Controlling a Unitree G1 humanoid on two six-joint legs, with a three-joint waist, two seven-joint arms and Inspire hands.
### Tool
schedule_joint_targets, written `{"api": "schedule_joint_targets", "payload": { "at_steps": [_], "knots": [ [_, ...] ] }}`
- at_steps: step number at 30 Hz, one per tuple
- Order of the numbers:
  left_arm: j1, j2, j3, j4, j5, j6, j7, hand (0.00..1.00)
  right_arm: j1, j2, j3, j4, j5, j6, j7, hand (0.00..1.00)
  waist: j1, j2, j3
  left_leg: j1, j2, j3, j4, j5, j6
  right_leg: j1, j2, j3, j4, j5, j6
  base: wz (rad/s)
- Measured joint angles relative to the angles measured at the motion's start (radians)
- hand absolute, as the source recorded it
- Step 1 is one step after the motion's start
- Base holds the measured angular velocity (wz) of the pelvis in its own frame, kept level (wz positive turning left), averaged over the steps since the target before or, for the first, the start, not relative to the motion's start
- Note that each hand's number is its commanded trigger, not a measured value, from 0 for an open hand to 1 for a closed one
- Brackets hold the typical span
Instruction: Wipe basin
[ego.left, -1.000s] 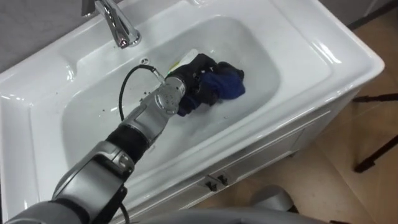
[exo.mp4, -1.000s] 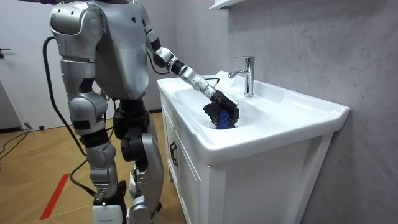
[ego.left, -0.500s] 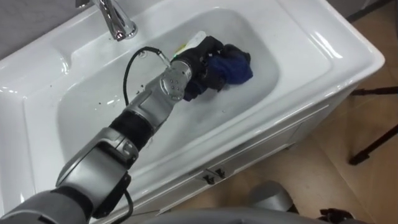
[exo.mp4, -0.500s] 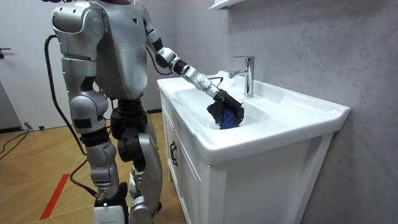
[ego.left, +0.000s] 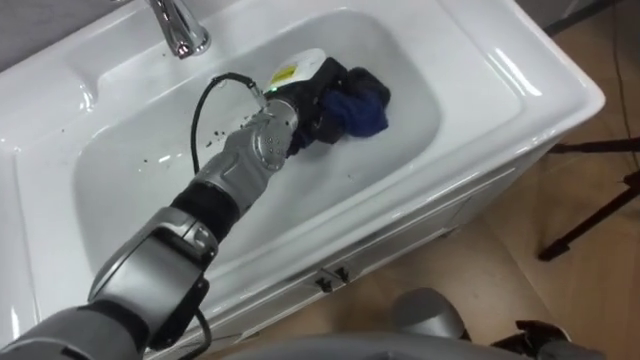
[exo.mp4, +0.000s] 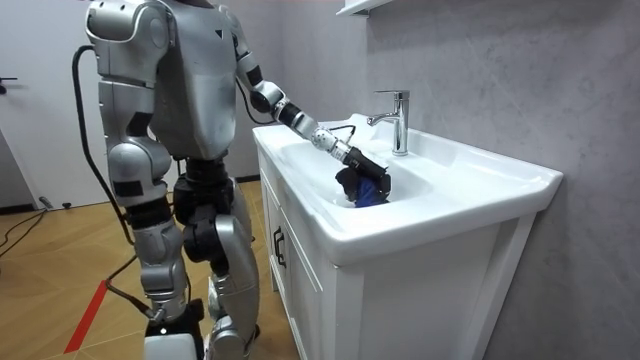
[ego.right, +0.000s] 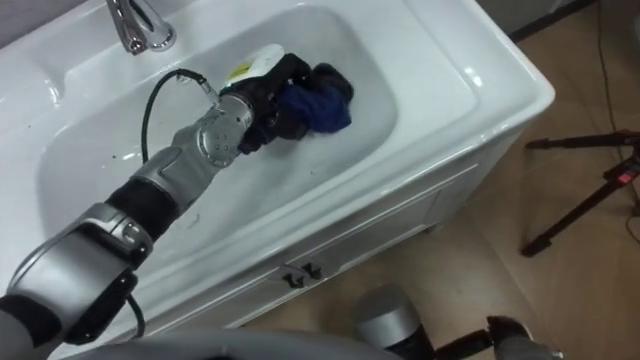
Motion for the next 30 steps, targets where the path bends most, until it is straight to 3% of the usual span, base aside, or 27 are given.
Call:
{"api": "schedule_joint_targets", "payload": {
  "at_steps": [3,7,9,13,15,20,25,30],
  "knots": [
    [-0.004,0.02,0.055,0.097,0.031,-0.011,0.072,1.0,0.008,0.008,0.0,-0.007,0.019,0.0,-0.006,0.0,0.01,-0.025,-0.0084,-0.016,0.004,0.005,0.02,0.0,0.0,-0.019,0.0,0.005,0.014,-0.001,-0.003,-0.05],
    [-0.005,0.066,0.102,0.18,0.072,-0.012,0.135,1.0,0.002,0.008,-0.001,-0.004,0.03,-0.001,-0.008,0.0,0.015,-0.035,-0.0149,-0.035,0.01,0.006,0.038,0.0,0.001,-0.035,0.003,0.008,0.024,0.003,-0.007,-0.01],
    [-0.017,0.092,0.125,0.248,0.134,-0.014,0.18,1.0,-0.006,0.009,-0.001,0.006,0.029,0.0,-0.009,0.0,0.031,-0.033,-0.0155,-0.053,0.022,0.016,0.055,-0.001,0.002,-0.051,0.012,0.019,0.025,0.013,-0.01,-0.12],
    [-0.033,0.118,0.125,0.305,0.154,-0.017,0.219,1.0,-0.019,0.008,-0.005,0.017,0.029,-0.001,-0.005,0.0,0.034,-0.014,-0.0145,-0.08,0.029,0.019,0.069,-0.001,0.002,-0.085,0.02,0.032,0.043,0.017,-0.014,-0.1],
    [-0.052,0.129,0.125,0.354,0.162,-0.017,0.248,1.0,-0.026,0.008,-0.014,0.017,0.03,-0.001,-0.004,0.0,0.035,0.0,-0.0053,-0.086,0.037,0.029,0.068,0.0,0.003,-0.091,0.025,0.032,0.045,0.026,-0.02,-0.17],
    [-0.065,0.169,0.143,0.421,0.205,-0.017,0.284,1.0,-0.029,0.008,-0.03,0.025,0.036,0.001,-0.006,0.0,0.051,0.009,-0.0082,-0.105,0.051,0.06,0.082,0.003,0.0,-0.138,0.037,0.062,0.077,0.03,-0.03,-0.21],
    [-0.067,0.191,0.165,0.449,0.254,-0.017,0.308,1.0,-0.033,0.005,-0.05,0.031,0.032,0.002,-0.014,0.0,0.062,0.016,-0.0125,-0.132,0.056,0.062,0.095,0.005,-0.003,-0.175,0.044,0.076,0.097,0.033,-0.036,-0.11],
    [-0.065,0.23,0.182,0.459,0.301,-0.015,0.308,1.0,-0.044,0.005,-0.072,0.03,0.033,0.015,-0.029,0.0,0.072,0.018,-0.0137,-0.156,0.06,0.059,0.11,0.009,-0.003,-0.197,0.045,0.073,0.11,0.034,-0.037,0.0]
  ]
}}
